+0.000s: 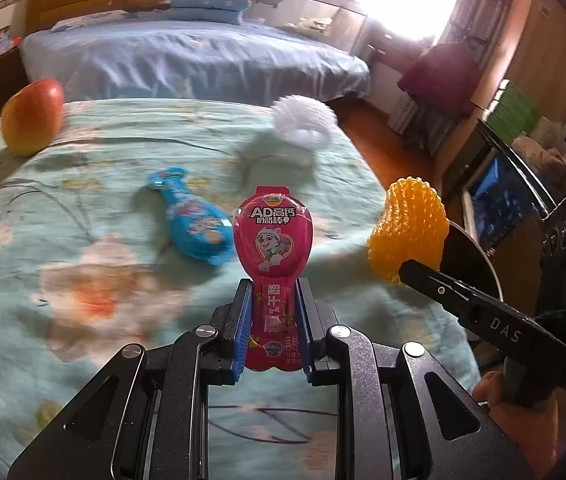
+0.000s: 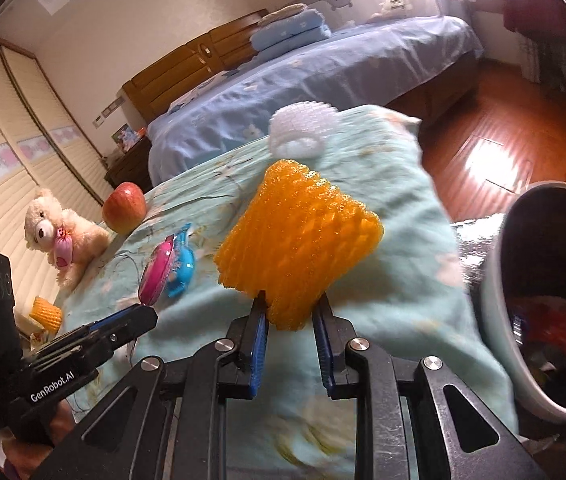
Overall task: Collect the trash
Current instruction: 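Carry the pink candy tube and orange foam net over the trash bin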
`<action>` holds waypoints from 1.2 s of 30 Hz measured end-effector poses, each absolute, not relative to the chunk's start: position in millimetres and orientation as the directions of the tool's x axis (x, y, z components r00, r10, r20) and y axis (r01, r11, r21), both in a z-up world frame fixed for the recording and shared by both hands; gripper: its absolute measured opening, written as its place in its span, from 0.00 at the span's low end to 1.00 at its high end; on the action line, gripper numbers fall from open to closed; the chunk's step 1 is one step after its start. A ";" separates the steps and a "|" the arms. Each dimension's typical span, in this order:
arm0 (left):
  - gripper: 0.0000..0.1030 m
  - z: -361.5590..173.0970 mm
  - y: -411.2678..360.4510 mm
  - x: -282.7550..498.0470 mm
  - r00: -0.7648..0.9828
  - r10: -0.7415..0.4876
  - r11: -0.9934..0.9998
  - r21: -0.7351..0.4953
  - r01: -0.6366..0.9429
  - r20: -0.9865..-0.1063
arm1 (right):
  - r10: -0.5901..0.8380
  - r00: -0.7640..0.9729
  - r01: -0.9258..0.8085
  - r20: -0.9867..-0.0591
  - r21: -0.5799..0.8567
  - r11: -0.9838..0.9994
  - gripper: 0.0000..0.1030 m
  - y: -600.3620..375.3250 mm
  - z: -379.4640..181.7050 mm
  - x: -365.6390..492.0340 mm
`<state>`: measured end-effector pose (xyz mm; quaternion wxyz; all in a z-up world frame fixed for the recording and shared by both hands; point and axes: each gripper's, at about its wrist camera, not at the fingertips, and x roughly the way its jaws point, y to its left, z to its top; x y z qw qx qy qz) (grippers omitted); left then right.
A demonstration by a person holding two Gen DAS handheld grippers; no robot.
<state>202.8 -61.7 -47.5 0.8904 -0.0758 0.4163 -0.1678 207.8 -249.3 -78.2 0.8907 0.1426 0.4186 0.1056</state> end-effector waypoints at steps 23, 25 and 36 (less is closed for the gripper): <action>0.18 -34.4 -173.1 180.4 0.528 -0.464 0.865 -0.236 0.442 -0.711 | 0.118 0.685 0.140 -0.719 0.289 0.947 0.21 -356.2 -72.3 144.8; 0.19 -34.3 -181.8 178.5 0.522 -0.468 0.860 -0.233 0.454 -0.713 | 0.107 0.685 0.153 -0.721 0.286 0.946 0.21 -363.5 -73.0 142.0; 0.18 -36.0 -215.1 177.5 0.497 -0.482 0.839 -0.217 0.499 -0.722 | 0.056 0.684 0.201 -0.728 0.262 0.944 0.21 -389.8 -75.1 134.6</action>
